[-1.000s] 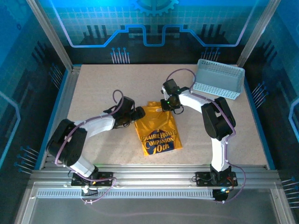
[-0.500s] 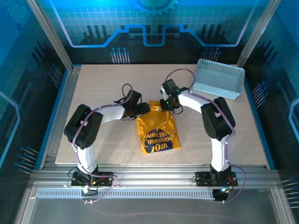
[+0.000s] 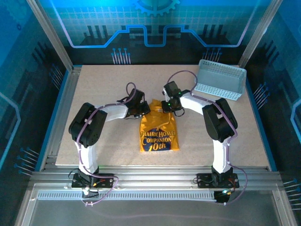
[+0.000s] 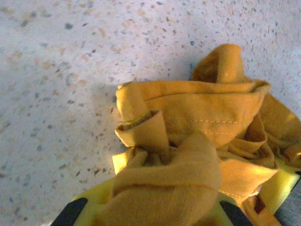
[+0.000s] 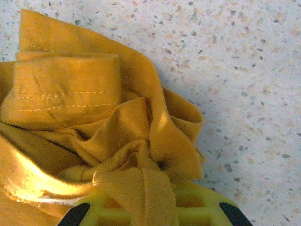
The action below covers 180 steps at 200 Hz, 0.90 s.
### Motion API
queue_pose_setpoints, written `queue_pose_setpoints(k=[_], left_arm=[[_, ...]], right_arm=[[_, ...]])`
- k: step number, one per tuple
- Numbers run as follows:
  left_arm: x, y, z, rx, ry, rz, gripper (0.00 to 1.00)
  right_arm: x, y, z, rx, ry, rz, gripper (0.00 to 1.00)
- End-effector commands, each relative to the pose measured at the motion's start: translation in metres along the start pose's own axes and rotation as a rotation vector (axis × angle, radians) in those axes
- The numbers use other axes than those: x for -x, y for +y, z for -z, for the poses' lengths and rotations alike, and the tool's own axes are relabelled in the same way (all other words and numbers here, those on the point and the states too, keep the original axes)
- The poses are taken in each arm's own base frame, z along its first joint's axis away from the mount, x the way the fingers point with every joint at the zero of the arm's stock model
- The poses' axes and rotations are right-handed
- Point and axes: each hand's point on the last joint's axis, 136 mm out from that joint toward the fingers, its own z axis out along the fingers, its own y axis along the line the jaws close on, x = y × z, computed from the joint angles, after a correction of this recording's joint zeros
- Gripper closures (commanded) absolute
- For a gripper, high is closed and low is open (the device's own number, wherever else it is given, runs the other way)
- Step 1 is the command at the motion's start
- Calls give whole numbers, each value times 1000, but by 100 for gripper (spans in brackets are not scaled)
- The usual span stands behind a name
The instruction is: Fold the inside-out t-shirt
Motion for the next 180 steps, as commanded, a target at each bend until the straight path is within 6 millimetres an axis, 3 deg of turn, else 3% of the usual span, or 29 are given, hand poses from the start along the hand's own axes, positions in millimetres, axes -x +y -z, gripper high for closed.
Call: queue_pose_setpoints(k=[1,44,81,109,155,180], left_arm=[[9,-24,33,-114,-73,-28,100],[5,-47,83,-279,-172,-53,100],[-5,-61,112,-335,-250,-121,100],[26,-68,133,-358,-358,-139,100],[99,-114,176,-476,-491,-246,100],[113,-133,198,-540,-545,-303,100]], right_arm=[[20,7,30,103,-82,-34,100],[37,16,71,295,-193,-78,100],[45,21,91,319,-247,-66,100],[69,27,120,359,-329,-55,100],[131,41,196,440,-508,4,100],[147,48,222,460,-578,53,100]])
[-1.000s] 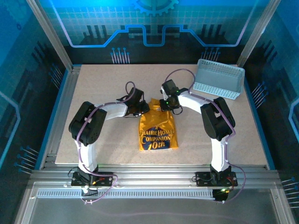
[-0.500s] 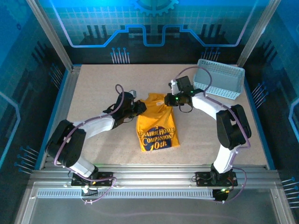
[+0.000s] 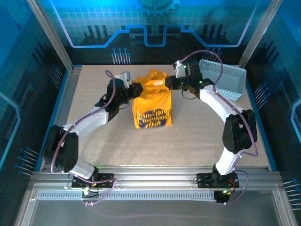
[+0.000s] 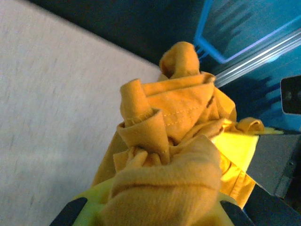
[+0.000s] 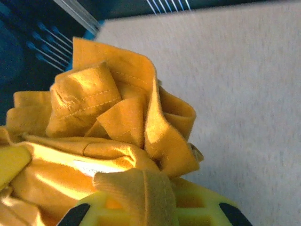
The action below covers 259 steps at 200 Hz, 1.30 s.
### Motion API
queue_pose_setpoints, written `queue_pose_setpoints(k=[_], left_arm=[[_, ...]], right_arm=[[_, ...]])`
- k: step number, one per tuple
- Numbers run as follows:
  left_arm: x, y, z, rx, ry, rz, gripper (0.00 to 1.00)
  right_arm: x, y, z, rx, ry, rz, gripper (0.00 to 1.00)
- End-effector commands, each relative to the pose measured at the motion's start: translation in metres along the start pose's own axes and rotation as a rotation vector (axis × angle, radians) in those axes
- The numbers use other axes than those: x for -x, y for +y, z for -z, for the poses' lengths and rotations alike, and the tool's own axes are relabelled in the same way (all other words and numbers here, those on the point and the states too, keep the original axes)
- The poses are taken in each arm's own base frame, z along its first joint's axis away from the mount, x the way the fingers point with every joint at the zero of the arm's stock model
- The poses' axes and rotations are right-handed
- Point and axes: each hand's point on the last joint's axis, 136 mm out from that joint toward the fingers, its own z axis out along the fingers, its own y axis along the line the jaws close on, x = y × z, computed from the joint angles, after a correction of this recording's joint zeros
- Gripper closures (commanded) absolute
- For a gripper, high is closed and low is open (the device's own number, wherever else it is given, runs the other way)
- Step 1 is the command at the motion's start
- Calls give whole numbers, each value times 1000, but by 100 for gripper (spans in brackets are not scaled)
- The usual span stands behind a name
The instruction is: Fold the inside-out t-shirt
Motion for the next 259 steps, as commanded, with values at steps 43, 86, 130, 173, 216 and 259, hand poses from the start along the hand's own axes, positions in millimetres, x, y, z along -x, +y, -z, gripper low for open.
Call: queue_pose_setpoints(k=[43,86,130,173,216,259], left_arm=[[-20,-25,17,-251,7,-117,100],[-123,-8,55,-358,138,-106,100],[-141,-8,81,-299,153,-126,100],[-93,-35,68,-329,74,-228,100],[-29,-78,40,-625,-48,-362,100],[20,-70,1,-818,-62,-516,100]], right_arm=[[2,25,32,82,-106,98,100],[-94,10,50,69,-46,60,100],[-128,5,81,-15,-34,79,100],[-88,3,65,9,-93,133,100],[0,17,48,218,-282,292,100],[39,37,36,378,-382,608,100]])
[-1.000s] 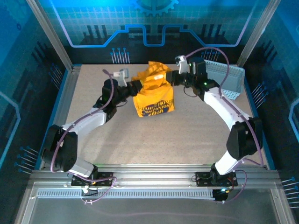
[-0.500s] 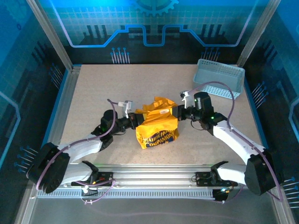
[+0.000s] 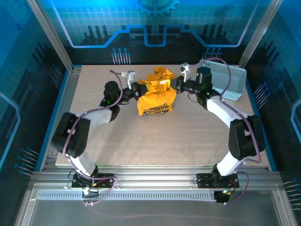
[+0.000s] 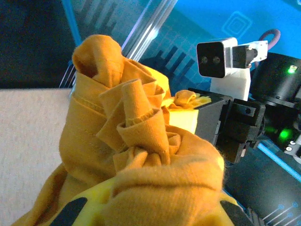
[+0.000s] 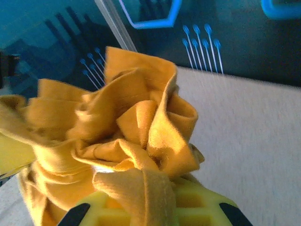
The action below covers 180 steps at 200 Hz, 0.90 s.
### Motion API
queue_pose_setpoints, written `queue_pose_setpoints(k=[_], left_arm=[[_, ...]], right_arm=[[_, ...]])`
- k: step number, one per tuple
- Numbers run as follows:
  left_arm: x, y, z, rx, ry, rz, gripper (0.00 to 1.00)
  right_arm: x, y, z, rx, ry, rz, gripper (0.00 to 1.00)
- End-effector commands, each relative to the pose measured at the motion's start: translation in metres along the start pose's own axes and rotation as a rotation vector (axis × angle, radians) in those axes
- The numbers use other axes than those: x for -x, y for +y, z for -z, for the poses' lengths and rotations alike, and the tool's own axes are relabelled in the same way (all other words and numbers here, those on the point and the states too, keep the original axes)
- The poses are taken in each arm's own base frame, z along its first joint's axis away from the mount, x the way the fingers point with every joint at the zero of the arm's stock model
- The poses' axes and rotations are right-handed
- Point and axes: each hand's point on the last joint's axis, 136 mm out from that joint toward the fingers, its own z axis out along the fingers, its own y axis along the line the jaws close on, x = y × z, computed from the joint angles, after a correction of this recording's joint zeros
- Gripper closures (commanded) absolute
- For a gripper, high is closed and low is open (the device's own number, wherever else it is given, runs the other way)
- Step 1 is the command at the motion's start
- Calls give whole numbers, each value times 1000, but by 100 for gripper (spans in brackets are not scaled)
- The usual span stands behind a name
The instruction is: Fold the inside-out t-shirt
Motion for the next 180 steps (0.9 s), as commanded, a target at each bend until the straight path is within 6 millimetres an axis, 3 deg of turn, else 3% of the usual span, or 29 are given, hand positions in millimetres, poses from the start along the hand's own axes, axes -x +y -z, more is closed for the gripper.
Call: queue_pose_setpoints(k=[1,29,66,127,166,180], left_arm=[[42,-22,-2,-265,-52,-240,100],[35,6,-7,-368,-4,-355,100],[-1,7,8,-393,44,-482,100],[-86,-26,45,-368,107,-509,100],[-117,-71,63,-407,127,-521,100],[-130,-78,67,-384,133,-498,100]], right_arm=[[45,23,-2,168,-142,305,100],[44,14,-10,211,-125,435,100],[17,16,-5,245,-97,504,100],[-70,50,32,263,-29,472,100],[-99,80,53,224,-21,454,100],[-110,84,59,182,-12,411,100]])
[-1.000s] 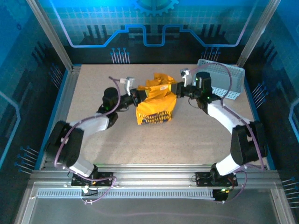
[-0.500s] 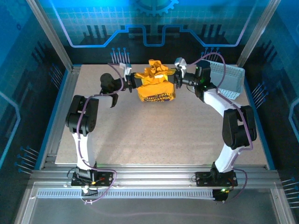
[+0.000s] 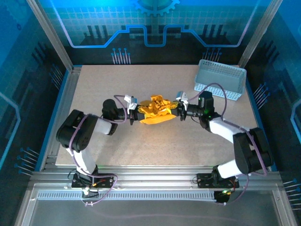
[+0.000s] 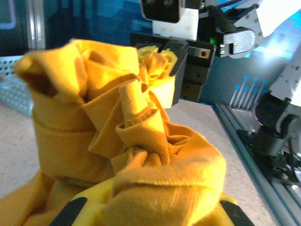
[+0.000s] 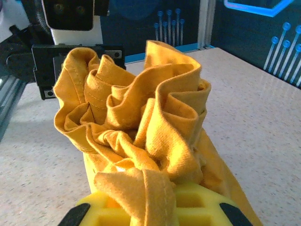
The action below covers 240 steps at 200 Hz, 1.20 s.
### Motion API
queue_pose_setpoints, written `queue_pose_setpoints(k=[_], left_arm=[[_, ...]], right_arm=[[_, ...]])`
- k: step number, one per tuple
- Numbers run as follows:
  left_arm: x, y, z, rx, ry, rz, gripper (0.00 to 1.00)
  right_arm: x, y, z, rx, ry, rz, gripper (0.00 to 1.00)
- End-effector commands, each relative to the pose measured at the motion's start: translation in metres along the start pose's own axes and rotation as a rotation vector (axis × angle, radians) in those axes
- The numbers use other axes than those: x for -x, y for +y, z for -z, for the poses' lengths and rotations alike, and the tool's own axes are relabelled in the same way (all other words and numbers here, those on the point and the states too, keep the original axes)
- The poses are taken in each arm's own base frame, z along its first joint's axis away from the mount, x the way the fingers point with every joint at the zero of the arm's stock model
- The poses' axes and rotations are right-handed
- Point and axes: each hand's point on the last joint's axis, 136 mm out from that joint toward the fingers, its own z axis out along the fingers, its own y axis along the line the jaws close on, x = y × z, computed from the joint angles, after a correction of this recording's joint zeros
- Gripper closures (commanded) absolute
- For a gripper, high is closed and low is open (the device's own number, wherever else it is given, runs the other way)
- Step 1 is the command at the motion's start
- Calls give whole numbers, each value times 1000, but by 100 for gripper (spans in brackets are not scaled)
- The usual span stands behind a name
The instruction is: Fold the inside-out t-shirt
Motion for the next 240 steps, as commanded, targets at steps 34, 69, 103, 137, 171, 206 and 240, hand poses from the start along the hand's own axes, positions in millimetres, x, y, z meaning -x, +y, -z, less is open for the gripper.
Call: queue_pose_setpoints(k=[34,69,103,137,171,206,240], left_arm=[[-20,-44,-8,94,-5,-43,100],[-25,-46,5,281,-36,65,100],[-30,-42,24,399,-80,225,100],[-50,-45,20,417,-66,414,100],[-71,-20,27,560,-71,644,100],[-78,9,20,696,24,777,100],[-77,35,27,855,84,840,95]], right_arm=[[-17,30,22,-188,-10,-62,100],[-32,34,49,-325,-7,-178,100],[-48,25,59,-422,65,-331,100],[-65,21,60,-455,193,-522,100],[-79,13,56,-472,335,-684,100],[-79,-8,40,-478,435,-762,100],[-81,-32,24,-501,528,-795,100]])
